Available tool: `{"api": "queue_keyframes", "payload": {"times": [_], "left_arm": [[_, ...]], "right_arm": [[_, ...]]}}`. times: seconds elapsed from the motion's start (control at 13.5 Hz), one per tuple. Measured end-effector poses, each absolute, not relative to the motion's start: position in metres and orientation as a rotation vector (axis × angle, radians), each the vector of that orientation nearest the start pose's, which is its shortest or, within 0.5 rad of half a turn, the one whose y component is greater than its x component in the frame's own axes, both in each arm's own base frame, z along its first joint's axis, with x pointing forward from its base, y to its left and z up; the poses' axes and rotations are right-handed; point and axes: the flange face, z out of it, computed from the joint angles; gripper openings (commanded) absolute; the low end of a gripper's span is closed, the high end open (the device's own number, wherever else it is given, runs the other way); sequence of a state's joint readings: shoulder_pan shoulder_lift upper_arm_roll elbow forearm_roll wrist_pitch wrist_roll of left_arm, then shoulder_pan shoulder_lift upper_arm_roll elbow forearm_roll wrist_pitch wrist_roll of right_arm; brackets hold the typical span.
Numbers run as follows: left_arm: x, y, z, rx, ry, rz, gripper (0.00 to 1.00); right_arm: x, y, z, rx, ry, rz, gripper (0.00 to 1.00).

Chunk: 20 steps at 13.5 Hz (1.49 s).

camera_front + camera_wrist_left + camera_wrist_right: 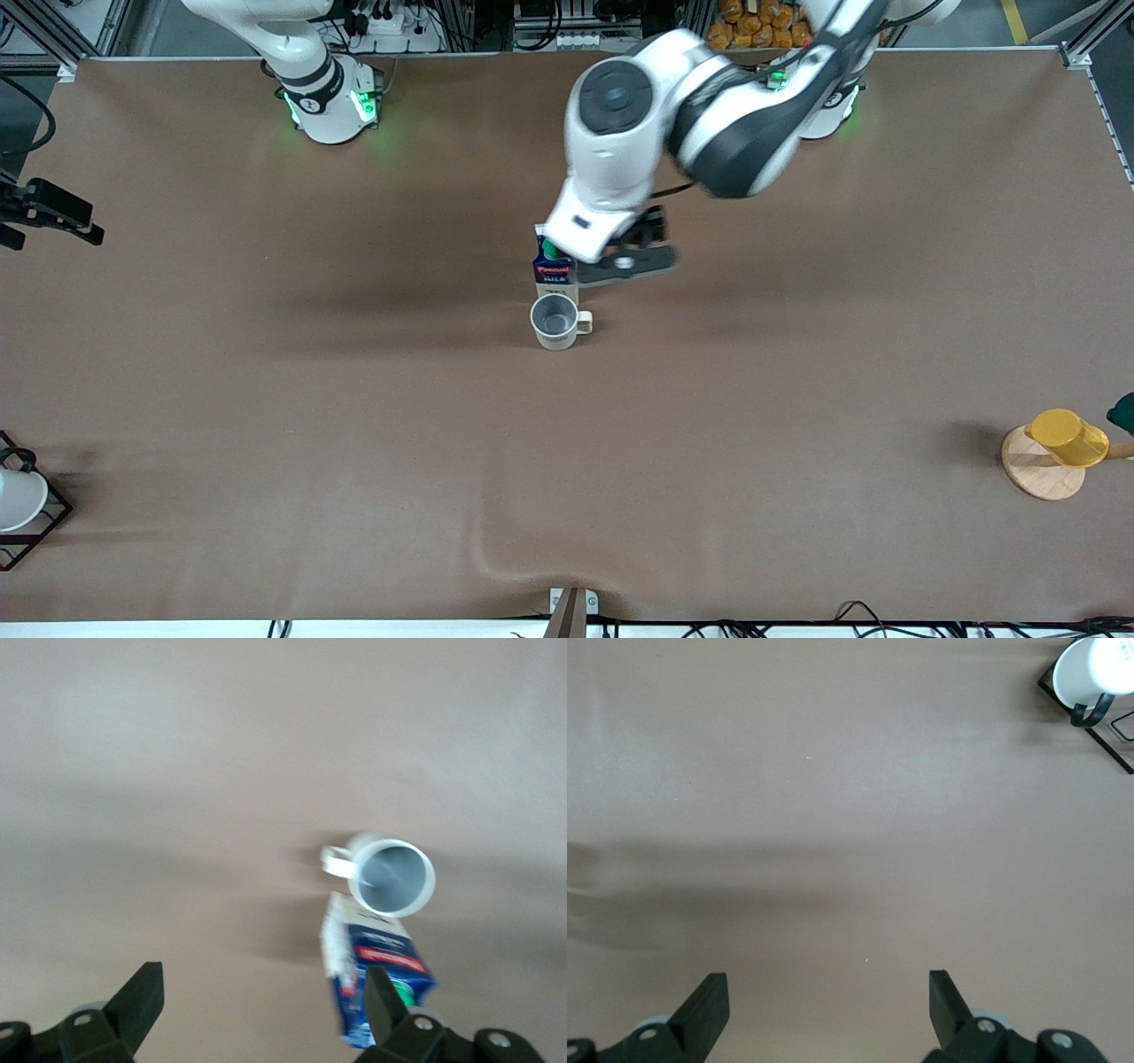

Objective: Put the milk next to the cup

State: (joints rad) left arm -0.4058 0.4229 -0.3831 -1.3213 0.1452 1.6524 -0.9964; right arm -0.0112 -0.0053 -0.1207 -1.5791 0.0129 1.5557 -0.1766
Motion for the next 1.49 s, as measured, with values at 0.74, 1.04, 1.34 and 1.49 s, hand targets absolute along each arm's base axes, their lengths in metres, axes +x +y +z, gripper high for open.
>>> {"api": "queue_keyframes", "payload": {"times": [0.74, 1.04, 1.34, 1.49], "left_arm": [[0.54, -0.171, 0.636, -3.038, -0.26, -0.01, 1.0], [0.524, -0.106, 0.67, -3.095, -0.1, 0.017, 1.0], [0.51, -0.08, 0.684, -3.143, -0.016, 0.11, 1.0], [0.51, -0.058, 0.688, -3.164, 0.043, 0.13, 1.0]], "right_arm": [[0.549, -0.074, 0.624, -3.125, -0.061, 0.008, 1.0], [0.55, -0.075, 0.625, -3.126, -0.06, 0.0, 1.0], [0.551, -0.075, 0.626, -3.127, -0.06, -0.011, 1.0], [0.552, -0.075, 0.625, -3.128, -0.06, -0.018, 1.0]]}}
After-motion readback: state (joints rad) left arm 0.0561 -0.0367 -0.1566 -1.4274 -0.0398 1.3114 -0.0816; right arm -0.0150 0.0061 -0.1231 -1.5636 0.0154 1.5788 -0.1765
